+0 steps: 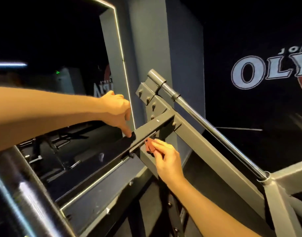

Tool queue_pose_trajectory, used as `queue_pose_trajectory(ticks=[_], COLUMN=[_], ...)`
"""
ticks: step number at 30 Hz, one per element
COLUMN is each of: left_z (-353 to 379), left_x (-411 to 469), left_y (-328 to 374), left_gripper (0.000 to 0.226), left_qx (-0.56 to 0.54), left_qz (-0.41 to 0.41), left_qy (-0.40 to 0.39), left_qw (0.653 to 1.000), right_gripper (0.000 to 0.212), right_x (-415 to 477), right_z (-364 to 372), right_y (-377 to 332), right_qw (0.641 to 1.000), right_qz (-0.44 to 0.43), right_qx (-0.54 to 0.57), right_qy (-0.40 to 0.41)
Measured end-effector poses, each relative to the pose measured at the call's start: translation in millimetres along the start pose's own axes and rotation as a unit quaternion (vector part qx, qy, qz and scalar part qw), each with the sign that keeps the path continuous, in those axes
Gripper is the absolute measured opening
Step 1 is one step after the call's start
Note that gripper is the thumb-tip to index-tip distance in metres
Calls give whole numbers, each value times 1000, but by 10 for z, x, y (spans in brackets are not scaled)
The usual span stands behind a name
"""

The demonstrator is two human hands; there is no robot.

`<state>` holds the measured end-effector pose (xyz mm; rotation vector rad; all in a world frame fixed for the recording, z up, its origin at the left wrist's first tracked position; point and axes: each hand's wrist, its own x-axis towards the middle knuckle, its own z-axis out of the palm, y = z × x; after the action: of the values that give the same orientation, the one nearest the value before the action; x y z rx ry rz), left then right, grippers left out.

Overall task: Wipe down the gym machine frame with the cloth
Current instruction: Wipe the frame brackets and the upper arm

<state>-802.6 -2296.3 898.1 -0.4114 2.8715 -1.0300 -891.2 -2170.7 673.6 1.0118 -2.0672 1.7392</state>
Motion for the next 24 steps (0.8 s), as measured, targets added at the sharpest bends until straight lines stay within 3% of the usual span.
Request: queue_pose_trajectory(ticks=[3, 6, 9, 12, 18, 20, 24], left_z=[120, 251, 328, 357, 318, 325, 348], left_x=[-9, 46, 96, 109, 107, 115, 113], left_y=[68, 169, 134, 126, 168, 174, 153], left_gripper=[90, 75, 74, 76, 63, 63, 67], left_qx=[-46, -66, -67, -87, -126, -134, -148], left_qz=[29, 61, 67, 67, 59, 50, 57], left_qy=[-56, -84, -66, -67, -68, -80, -80], left_qw=[997, 992, 993, 992, 988, 986, 984], right_gripper=[30, 29, 35, 55, 54, 56, 52], right_x=[233, 421, 365, 178, 180, 385, 1051], right_z=[-141, -122, 134, 286, 226, 199, 136], right_y=[-99, -228, -246, -146, -87, -3, 228], right_qw=[996, 991, 997, 997, 976, 974, 989], right_qz=[61, 30, -17, -72, -180, -164, -42], right_qx=[42, 79, 66, 26, -99, -140, -139], right_qy=[51, 101, 24, -23, -75, -67, -32])
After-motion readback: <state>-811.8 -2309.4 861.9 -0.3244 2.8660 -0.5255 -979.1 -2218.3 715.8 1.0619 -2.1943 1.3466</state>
